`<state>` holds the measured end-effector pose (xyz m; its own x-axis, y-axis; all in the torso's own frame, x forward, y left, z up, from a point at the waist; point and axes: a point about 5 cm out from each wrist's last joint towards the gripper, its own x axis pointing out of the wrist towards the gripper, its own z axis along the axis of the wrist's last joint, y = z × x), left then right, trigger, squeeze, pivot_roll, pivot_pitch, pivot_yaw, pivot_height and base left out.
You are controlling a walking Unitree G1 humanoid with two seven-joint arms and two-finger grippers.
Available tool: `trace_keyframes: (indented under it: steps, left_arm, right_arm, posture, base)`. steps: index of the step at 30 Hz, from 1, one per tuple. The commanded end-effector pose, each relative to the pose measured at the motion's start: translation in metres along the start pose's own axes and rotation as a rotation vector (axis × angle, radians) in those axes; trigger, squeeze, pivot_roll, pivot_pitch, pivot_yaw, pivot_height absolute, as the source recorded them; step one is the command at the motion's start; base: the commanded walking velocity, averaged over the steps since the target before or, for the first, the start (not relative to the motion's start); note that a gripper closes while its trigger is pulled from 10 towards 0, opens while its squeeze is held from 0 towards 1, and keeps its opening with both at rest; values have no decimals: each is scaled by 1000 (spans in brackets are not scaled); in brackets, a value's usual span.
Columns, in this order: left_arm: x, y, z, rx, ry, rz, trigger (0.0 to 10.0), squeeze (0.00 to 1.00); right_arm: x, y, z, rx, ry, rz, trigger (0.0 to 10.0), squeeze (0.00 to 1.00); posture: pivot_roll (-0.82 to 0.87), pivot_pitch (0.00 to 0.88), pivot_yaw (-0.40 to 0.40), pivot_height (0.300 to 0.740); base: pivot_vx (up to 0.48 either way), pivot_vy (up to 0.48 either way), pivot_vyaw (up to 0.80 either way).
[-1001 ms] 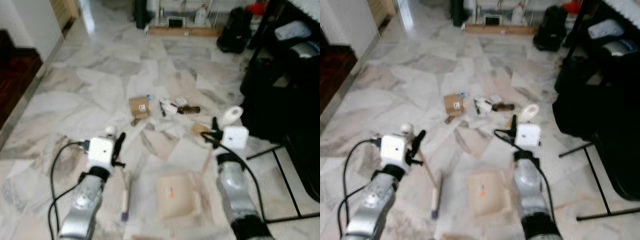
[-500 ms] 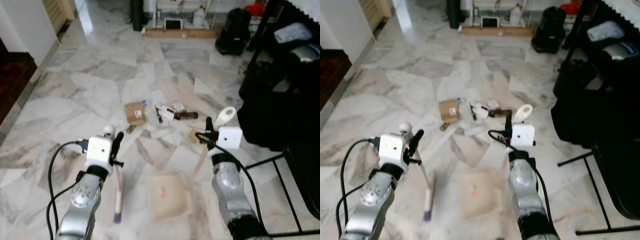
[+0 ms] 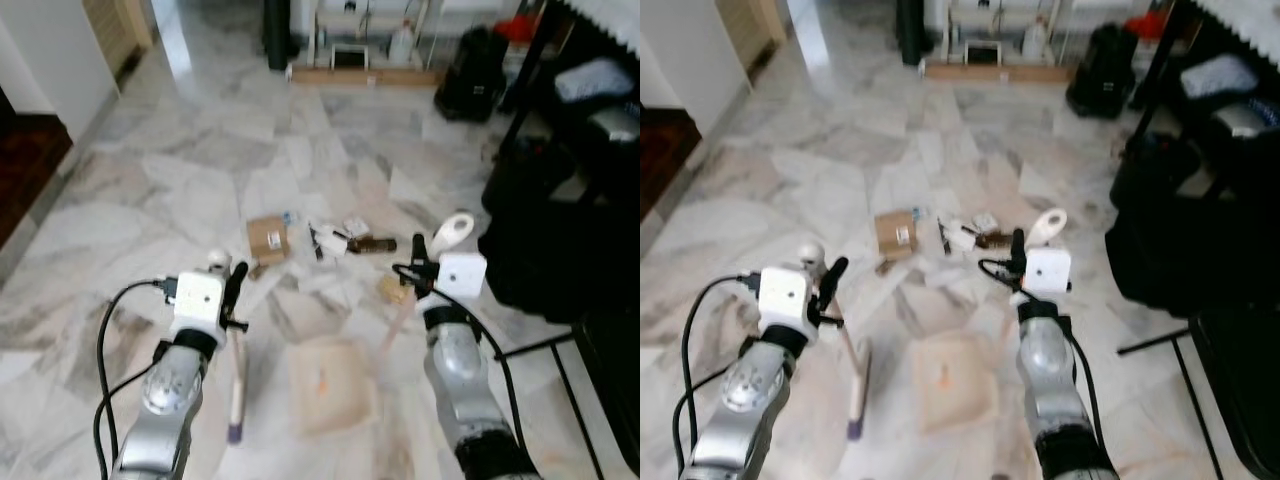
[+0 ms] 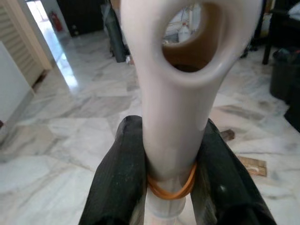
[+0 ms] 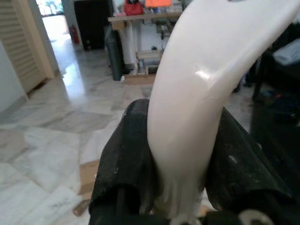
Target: Sweep floor
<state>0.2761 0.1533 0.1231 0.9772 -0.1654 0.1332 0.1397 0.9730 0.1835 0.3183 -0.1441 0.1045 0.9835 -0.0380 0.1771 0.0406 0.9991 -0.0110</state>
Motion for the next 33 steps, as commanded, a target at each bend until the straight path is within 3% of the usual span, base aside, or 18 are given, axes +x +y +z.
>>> trace_keyframes:
  steps: [1,33]
  left_arm:
    - [0,3,8,9,-42,6,10000,0]
    - [0,2,8,5,-41,-2,10000,0]
  right_arm:
    - [4,-1,8,-16,-37,4,10000,0]
    - [3,5,8,-8,-38,34,10000,0]
  posture:
    - [81,144,-7,740]
    - [82,148,-4,740]
  base:
    - [307,0,0]
    - [312,0,71]
